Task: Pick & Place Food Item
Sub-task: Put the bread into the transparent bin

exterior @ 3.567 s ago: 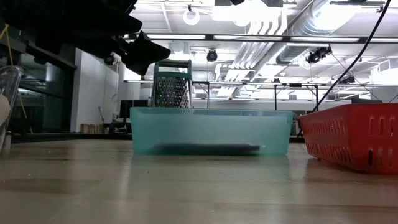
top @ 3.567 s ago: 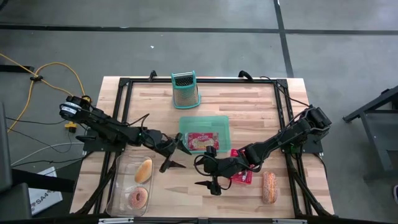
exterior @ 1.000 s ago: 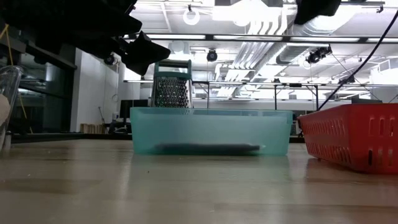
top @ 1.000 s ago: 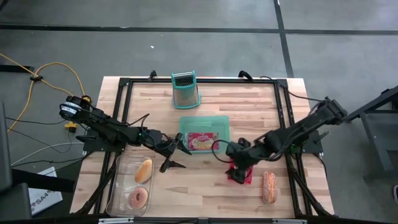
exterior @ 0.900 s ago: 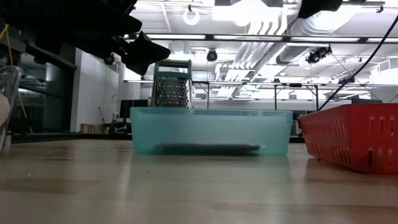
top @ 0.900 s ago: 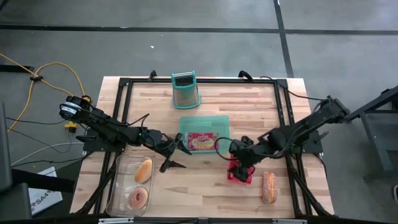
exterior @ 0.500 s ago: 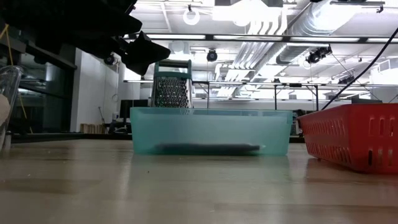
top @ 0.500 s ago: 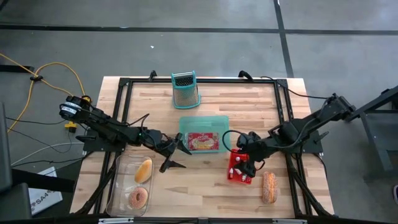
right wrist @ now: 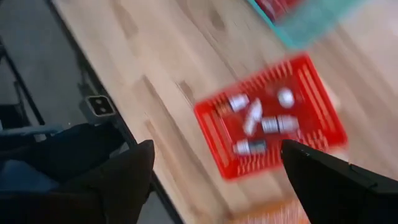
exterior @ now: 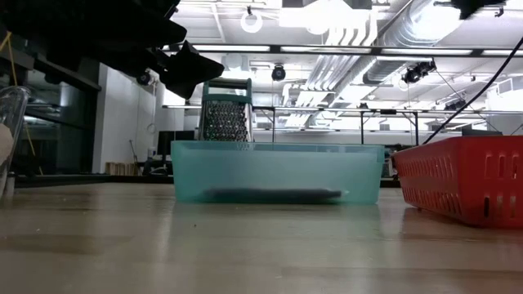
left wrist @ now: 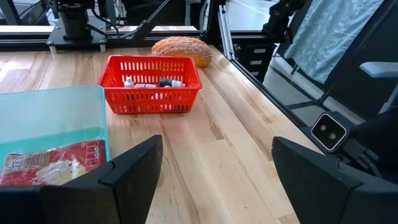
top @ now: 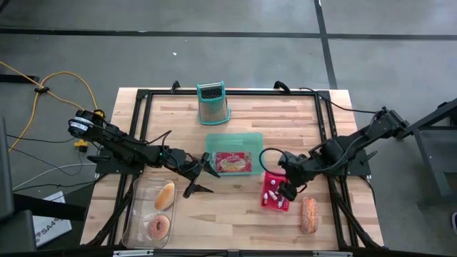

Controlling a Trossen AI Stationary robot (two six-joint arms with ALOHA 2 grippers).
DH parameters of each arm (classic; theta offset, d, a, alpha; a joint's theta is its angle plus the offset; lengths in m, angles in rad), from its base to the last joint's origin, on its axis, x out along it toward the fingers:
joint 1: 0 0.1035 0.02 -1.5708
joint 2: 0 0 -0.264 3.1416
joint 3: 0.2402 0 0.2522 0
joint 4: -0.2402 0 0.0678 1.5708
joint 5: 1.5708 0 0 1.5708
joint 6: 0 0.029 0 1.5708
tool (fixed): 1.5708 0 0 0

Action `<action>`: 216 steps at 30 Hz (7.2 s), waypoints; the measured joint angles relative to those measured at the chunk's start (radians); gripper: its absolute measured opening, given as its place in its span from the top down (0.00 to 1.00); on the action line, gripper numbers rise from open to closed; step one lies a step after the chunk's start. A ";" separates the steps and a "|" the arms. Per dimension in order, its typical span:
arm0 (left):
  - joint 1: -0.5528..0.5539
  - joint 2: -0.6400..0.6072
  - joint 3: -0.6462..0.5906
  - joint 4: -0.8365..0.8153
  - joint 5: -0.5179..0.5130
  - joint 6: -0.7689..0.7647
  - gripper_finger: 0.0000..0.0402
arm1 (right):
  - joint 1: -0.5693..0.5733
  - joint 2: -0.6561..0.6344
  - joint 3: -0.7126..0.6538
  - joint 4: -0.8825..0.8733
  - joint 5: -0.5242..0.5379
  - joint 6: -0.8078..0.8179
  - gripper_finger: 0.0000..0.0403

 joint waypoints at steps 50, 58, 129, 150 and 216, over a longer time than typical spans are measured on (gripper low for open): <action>0.000 0.000 0.000 0.000 0.000 -0.002 0.27 | 0.289 0.062 0.000 -0.342 -0.215 1.245 0.16; 0.000 0.000 0.000 0.000 0.000 -0.002 0.27 | 0.308 0.110 0.000 -0.339 -0.222 1.349 0.16; 0.000 0.000 0.000 0.000 0.000 -0.002 0.27 | 0.407 0.287 0.000 -0.260 -0.175 1.427 0.05; 0.000 0.000 0.000 0.000 0.000 -0.002 0.27 | 0.467 0.352 0.000 -0.221 -0.090 1.498 0.05; 0.000 0.000 0.000 0.000 0.000 -0.002 0.27 | 0.532 0.550 -0.051 -0.019 -0.095 1.532 0.17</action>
